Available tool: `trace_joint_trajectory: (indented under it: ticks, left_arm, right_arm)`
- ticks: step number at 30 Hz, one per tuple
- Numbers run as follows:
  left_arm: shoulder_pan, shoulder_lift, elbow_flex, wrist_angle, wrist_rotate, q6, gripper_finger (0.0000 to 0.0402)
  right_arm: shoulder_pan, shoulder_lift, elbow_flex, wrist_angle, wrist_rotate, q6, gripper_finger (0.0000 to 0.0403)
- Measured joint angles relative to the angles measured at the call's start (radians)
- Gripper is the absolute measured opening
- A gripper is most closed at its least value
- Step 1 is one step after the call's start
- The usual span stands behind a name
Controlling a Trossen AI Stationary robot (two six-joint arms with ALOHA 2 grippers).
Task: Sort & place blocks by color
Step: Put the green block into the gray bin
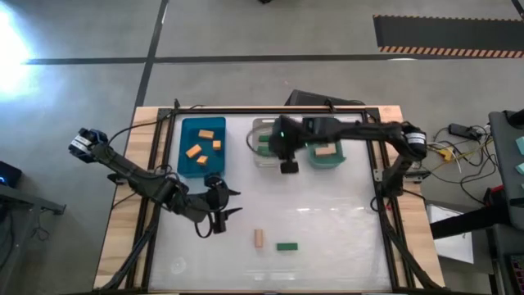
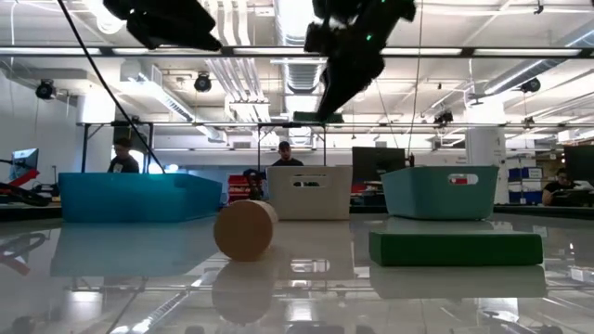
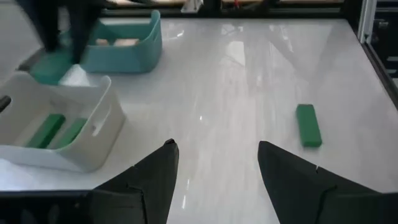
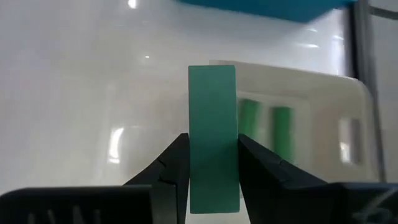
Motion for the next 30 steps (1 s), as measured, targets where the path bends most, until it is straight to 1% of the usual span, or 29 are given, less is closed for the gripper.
trace_joint_trajectory:
  ticks: [5,12,15,23,30]
  left_arm:
    - [-0.01,0.0,-0.009,-0.015,0.0,-0.025,0.0205]
    - [-0.01,0.0,-0.024,-0.015,-0.003,-0.025,0.0205]
    - [-0.01,0.0,-0.032,-0.014,-0.004,-0.025,0.0205]
    - [-0.008,0.0,-0.044,-0.014,-0.017,-0.025,0.0205]
    - [-0.007,0.0,-0.045,-0.014,-0.061,-0.024,0.0205]
  right_arm:
    - [-0.11,0.084,0.068,0.001,-0.013,-0.048,0.0095]
    - [-0.216,0.227,0.134,0.04,-0.132,-0.077,0.0095]
    - [-0.254,0.28,0.15,0.059,-0.165,-0.076,0.0095]
    - [-0.313,0.403,0.198,0.062,-0.194,-0.081,0.0095]
    - [-0.32,0.429,0.208,0.07,-0.221,-0.091,0.0096]
